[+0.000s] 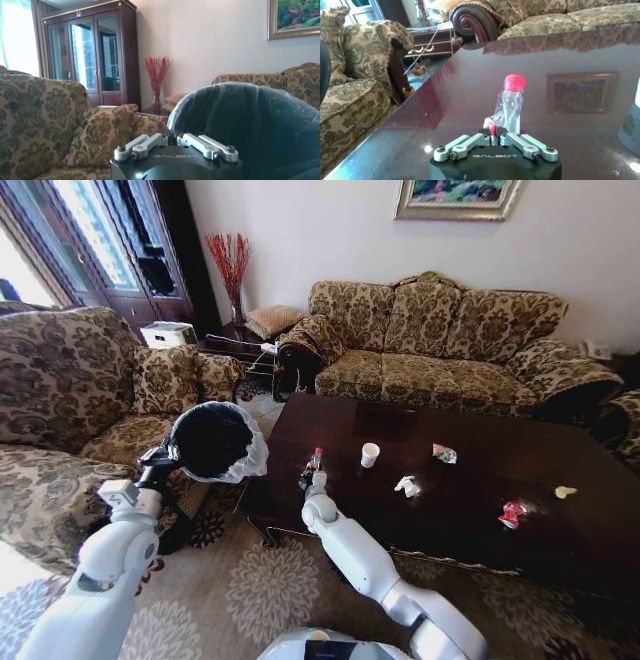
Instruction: Move to the front of the table and place the trash on the table into the trash bin.
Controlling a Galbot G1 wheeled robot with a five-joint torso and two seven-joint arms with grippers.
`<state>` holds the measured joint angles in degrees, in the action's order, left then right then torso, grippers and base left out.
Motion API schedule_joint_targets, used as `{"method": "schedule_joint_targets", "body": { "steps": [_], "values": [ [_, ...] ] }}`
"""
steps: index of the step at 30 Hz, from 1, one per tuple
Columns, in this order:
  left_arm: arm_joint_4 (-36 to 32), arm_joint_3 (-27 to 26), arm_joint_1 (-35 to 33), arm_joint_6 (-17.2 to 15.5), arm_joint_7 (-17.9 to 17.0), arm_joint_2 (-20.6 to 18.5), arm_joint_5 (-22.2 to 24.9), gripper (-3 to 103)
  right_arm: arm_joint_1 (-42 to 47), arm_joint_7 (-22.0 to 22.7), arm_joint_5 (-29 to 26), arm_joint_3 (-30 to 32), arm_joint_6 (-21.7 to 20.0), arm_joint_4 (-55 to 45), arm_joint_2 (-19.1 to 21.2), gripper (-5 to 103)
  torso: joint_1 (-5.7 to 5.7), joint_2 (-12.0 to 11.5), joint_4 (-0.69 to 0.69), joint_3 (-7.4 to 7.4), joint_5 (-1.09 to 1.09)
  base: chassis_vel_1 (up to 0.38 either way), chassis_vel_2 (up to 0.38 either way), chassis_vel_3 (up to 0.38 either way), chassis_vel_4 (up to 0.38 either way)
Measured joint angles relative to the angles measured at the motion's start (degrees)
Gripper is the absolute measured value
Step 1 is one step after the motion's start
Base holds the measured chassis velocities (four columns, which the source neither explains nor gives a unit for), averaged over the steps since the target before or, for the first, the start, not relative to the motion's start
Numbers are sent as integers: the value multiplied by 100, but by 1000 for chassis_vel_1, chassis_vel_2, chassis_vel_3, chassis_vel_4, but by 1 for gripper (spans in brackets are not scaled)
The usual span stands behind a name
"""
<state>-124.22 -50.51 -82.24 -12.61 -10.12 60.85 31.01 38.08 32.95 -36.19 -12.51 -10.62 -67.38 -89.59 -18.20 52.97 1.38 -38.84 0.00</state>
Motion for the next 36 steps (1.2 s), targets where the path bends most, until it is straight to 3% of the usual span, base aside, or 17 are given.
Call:
{"method": "schedule_joint_targets", "body": {
  "steps": [5,8,13,15,21,24,25,27,30,36],
  "values": [
    [-5,15,-2,-17,6,9,0,3,-22,290,73,223,19,-172,21,2,-3,-4,-5,-4,2,0,0,0,0],
    [-3,65,20,-60,49,13,-1,3,-164,402,71,305,10,-743,225,2,-6,-5,-7,-5,2,0,0,0,0],
    [42,164,62,-197,158,-36,93,3,-583,185,-43,160,40,-2004,827,2,-2,-4,-3,-1,0,0,0,0,0],
    [70,220,114,-432,204,-212,310,3,-994,-78,-326,-8,120,-2720,1192,0,0,-3,1,0,0,0,0,0,0],
    [329,339,481,-847,271,-864,859,3,-1830,-764,-656,-308,631,-3363,1564,0,-1,-2,-5,0,2,0,0,0,0],
    [402,350,706,-1184,439,-1305,1497,3,-2477,-1870,-504,-785,1622,-3243,1508,0,-1,-1,-3,-1,1,0,0,0,0],
    [402,350,706,-1184,439,-1305,1497,3,-2477,-1870,-504,-785,1622,-3243,1508,0,-1,-1,-3,-1,1,0,0,0,0],
    [318,303,718,-1416,508,-1497,1844,3,-2770,-2304,-440,-1194,1836,-3119,1310,0,-1,-1,1,0,1,0,0,0,0],
    [251,334,775,-1613,518,-1582,2120,3,-2881,-2457,-481,-1593,1801,-3166,1261,0,-1,0,1,0,2,0,0,0,0],
    [201,264,796,-1839,520,-1591,2349,3,-2778,-2849,-251,-1999,1695,-3172,1443,0,0,0,-3,0,0,0,0,0,0]
  ]
}}
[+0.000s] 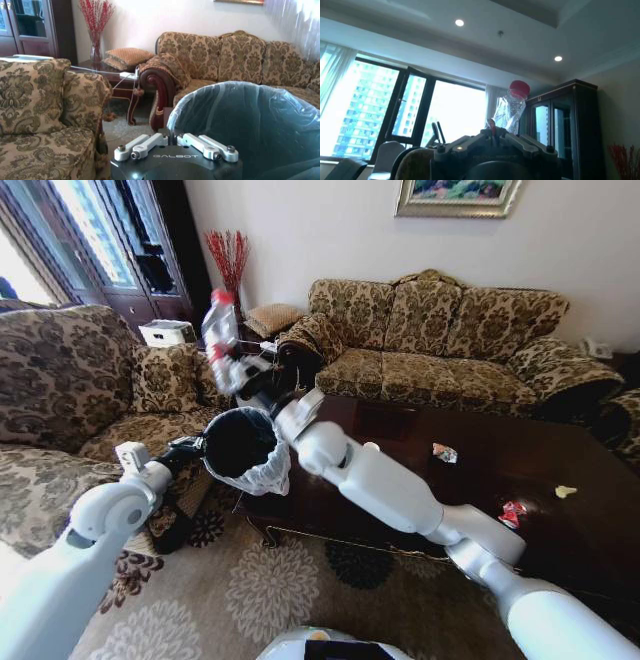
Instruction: Move to the front of the table and place the trash on the table into the trash bin.
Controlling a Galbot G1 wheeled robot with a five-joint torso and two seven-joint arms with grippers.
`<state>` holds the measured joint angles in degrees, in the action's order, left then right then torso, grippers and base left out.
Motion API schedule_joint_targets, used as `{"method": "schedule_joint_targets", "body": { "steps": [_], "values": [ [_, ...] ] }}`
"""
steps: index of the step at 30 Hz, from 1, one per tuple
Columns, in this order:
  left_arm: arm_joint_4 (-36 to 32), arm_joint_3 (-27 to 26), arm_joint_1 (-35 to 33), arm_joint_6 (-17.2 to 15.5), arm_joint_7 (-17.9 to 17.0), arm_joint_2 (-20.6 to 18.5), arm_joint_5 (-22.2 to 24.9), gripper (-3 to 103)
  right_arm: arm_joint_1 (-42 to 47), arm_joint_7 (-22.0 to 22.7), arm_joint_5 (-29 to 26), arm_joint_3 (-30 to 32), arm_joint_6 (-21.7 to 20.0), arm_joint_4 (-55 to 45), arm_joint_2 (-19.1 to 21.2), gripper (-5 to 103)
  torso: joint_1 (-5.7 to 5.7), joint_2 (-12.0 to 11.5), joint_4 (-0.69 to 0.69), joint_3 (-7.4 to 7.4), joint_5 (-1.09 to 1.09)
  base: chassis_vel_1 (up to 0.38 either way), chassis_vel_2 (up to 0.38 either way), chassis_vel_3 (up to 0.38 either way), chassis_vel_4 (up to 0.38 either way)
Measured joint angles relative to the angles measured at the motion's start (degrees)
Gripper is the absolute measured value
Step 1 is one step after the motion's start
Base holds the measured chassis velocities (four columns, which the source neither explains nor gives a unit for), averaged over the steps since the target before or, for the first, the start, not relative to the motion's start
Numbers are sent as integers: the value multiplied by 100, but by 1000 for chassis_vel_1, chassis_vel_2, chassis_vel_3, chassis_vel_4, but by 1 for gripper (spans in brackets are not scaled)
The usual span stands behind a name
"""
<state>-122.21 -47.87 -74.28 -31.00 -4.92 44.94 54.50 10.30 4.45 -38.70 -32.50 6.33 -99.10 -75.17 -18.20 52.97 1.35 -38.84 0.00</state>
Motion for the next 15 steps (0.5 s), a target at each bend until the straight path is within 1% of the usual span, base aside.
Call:
{"method": "schedule_joint_targets", "body": {
  "steps": [2,3,5,6,7,9,11,13,15],
  "values": [
    [2,-40,5,-39,1,-40,57,3,103,-191,281,-59,40,49,135,0,0,0,-2,0,-2,0,0,0,0],
    [2,-40,5,-39,1,-40,57,3,103,-191,281,-59,40,49,135,0,0,0,-2,0,-2,0,0,0,0],
    [24,-45,33,-60,3,-63,91,3,172,-345,570,-62,55,83,242,0,0,0,-1,0,-1,0,0,0,0],
    [26,-45,38,-60,4,-67,93,3,185,-369,689,-64,53,107,267,0,0,0,0,0,-1,0,0,0,0],
    [26,-45,38,-60,4,-67,93,3,185,-369,689,-64,53,107,267,0,0,0,0,0,-1,0,0,0,0],
    [26,-44,50,-60,9,-70,96,3,218,-490,968,-62,42,184,311,0,0,0,2,0,-1,0,0,0,0],
    [51,-38,73,-60,10,-69,91,3,258,-525,1123,-60,94,248,325,10,0,0,1,0,-1,0,0,0,0],
    [60,-37,81,-59,10,-67,89,3,268,-525,1143,-60,106,254,325,10,0,0,1,0,-1,0,0,0,0],
    [83,-35,98,-51,10,-58,82,3,295,-510,1180,-71,124,261,324,21,-1,0,1,0,-1,0,0,0,0]
  ]
}}
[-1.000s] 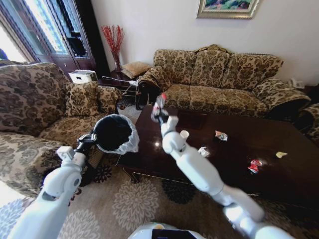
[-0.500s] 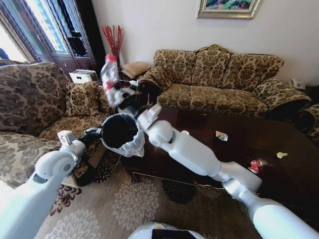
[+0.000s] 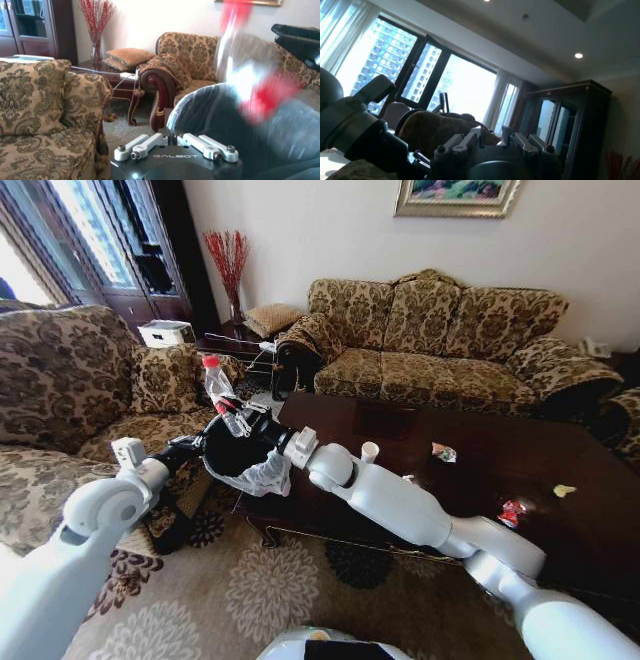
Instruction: Move to the front of the table and place the trash on the table into the trash bin.
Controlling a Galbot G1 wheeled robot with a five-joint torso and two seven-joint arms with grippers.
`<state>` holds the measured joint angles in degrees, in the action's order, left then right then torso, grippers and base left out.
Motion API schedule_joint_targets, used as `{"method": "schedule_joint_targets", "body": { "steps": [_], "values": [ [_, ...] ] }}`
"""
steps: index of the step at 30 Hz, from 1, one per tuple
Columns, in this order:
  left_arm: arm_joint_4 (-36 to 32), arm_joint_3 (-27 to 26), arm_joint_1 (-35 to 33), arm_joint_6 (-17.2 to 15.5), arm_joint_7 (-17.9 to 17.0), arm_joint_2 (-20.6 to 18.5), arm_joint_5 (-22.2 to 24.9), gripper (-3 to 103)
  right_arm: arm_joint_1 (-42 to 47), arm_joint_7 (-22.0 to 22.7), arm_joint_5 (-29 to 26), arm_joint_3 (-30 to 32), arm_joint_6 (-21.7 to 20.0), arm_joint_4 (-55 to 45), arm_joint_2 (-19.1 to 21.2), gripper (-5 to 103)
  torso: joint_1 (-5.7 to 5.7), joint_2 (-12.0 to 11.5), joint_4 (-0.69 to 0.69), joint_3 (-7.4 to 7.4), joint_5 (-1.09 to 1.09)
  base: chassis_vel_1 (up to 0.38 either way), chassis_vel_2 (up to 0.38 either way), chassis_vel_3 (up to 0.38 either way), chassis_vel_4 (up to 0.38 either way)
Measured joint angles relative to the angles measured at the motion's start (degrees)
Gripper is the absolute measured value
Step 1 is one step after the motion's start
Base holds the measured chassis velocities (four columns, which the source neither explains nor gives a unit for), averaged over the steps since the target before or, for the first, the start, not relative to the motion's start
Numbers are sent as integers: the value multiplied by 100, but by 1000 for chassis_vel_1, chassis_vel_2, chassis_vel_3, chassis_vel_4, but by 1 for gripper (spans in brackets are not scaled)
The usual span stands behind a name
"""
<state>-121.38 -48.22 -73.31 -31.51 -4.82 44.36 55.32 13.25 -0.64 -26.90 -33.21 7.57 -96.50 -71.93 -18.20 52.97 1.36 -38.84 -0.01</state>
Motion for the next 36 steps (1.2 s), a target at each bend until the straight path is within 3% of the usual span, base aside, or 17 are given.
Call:
{"method": "schedule_joint_targets", "body": {
  "steps": [2,6,7,8,9,11,13,15,17,19,20,24,25,28,30,36],
  "values": [
    [1,0,1,3,-1,0,-1,3,5,23,3,-17,3,0,-1,27,0,0,0,0,0,0,0,0,0],
    [-1,-1,7,11,-11,-1,-11,3,4,284,-125,-29,5,-58,-5,48,0,0,1,0,3,0,0,0,0],
    [-1,-1,7,11,-11,-1,-11,3,4,284,-125,-29,5,-58,-5,48,0,0,1,0,3,0,0,0,0],
    [-5,-2,8,17,-14,7,-19,3,-2,479,-221,16,-40,-114,-12,48,0,0,1,0,2,0,0,0,0],
    [-23,-3,8,32,-33,31,-38,3,-18,908,-403,175,-203,-250,9,59,0,0,2,0,2,0,0,0,0],
    [-30,-3,4,44,-38,40,-50,3,-21,1077,-471,257,-282,-303,32,59,0,0,2,0,2,0,0,0,0],
    [-52,-2,-37,190,-44,76,-131,3,49,1743,-760,722,-758,-499,258,71,0,0,3,1,1,0,0,0,0],
    [-55,-2,-47,248,-49,92,-171,3,137,1887,-832,922,-926,-541,380,76,1,0,3,1,1,0,0,0,0],
    [-68,-1,-69,350,-60,129,-252,3,587,2223,-919,1482,-1370,-634,775,86,0,0,0,1,-1,0,0,0,0],
    [-73,0,-78,371,-66,145,-277,3,787,2300,-943,1646,-1503,-668,894,86,0,0,0,1,-2,0,0,0,0],
    [-80,3,-102,433,-65,183,-350,3,1326,2437,-947,2033,-1797,-772,1129,97,-1,0,-1,0,-4,0,0,0,0],
    [-91,5,-161,538,-66,253,-483,3,2407,2563,-756,2820,-2183,-1148,1529,100,0,0,-2,0,-3,0,0,0,0],
    [-101,5,-196,562,-66,278,-518,3,3135,2628,-605,3180,-2290,-1358,1673,100,1,0,-3,1,-1,0,0,0,0],
    [-117,7,-211,574,-63,298,-533,3,3833,2662,-375,3480,-2269,-1428,1707,100,2,0,-1,1,0,0,0,0,0],
    [-135,17,-211,578,-65,318,-569,3,4377,2660,-139,3730,-2188,-1411,1620,100,2,1,1,2,1,0,0,0,0],
    [-212,20,-325,603,-67,331,-639,3,4730,2646,299,3838,-2014,-818,1106,100,1,0,2,1,-1,-18,-18,-13,-22]
  ]
}}
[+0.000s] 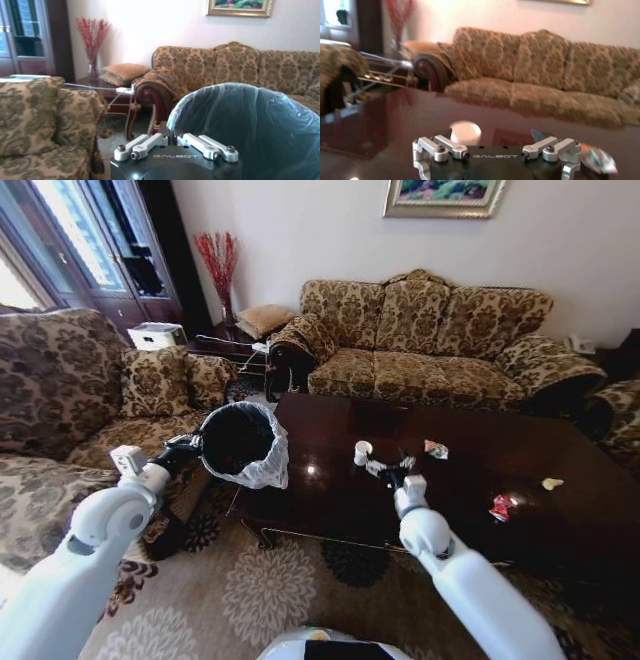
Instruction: Move to the front of the table and place the trash on the table into the trash bin.
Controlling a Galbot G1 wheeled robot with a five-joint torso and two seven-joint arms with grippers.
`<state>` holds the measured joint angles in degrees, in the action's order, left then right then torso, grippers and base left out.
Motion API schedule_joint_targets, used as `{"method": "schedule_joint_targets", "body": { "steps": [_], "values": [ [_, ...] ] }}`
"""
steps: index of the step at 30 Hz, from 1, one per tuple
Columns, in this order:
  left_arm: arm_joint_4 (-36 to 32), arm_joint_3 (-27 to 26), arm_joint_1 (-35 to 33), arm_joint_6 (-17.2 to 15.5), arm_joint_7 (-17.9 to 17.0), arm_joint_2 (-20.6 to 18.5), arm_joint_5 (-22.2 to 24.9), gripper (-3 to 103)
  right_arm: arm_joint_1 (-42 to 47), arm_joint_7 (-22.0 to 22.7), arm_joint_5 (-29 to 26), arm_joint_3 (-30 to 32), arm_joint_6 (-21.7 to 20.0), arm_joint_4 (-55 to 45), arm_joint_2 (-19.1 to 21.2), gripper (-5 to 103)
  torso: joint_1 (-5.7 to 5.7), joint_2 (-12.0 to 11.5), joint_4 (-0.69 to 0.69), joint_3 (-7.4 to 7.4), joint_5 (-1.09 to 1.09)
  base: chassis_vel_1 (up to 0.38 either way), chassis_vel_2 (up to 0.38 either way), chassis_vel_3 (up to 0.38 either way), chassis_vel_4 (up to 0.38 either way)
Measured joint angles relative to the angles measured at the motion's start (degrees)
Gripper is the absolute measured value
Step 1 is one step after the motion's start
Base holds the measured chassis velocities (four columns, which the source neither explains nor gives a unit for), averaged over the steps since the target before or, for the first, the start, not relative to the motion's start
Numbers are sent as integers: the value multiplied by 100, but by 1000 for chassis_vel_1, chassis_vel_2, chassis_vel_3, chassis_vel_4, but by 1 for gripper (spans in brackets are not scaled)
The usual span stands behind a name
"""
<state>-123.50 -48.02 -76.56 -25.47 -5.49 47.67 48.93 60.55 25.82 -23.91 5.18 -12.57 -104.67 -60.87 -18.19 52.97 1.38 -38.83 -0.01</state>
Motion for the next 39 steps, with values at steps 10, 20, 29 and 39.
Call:
{"method": "schedule_joint_targets", "body": {
  "steps": [10,20,29,39],
  "values": [
    [-234,-122,-215,67,-23,31,-9,3,-583,-816,82,-467,552,1297,-553,100,-1,0,-4,-1,2,-85,-77,-81,-89],
    [-307,-176,-299,122,-77,104,-17,3,-1731,-1928,-99,-1014,1327,2880,-1160,100,-2,0,2,-2,0,-42,-47,-42,-48],
    [-308,-207,-339,153,-90,164,-81,3,-2502,-2135,-219,-1426,1357,3749,-1666,100,-1,0,-2,-1,2,0,0,0,0],
    [-342,-213,-366,226,-31,194,-98,3,-2879,-1914,-183,-1296,1307,4635,-2223,100,-1,0,-3,-1,2,0,0,0,0]
  ]
}}
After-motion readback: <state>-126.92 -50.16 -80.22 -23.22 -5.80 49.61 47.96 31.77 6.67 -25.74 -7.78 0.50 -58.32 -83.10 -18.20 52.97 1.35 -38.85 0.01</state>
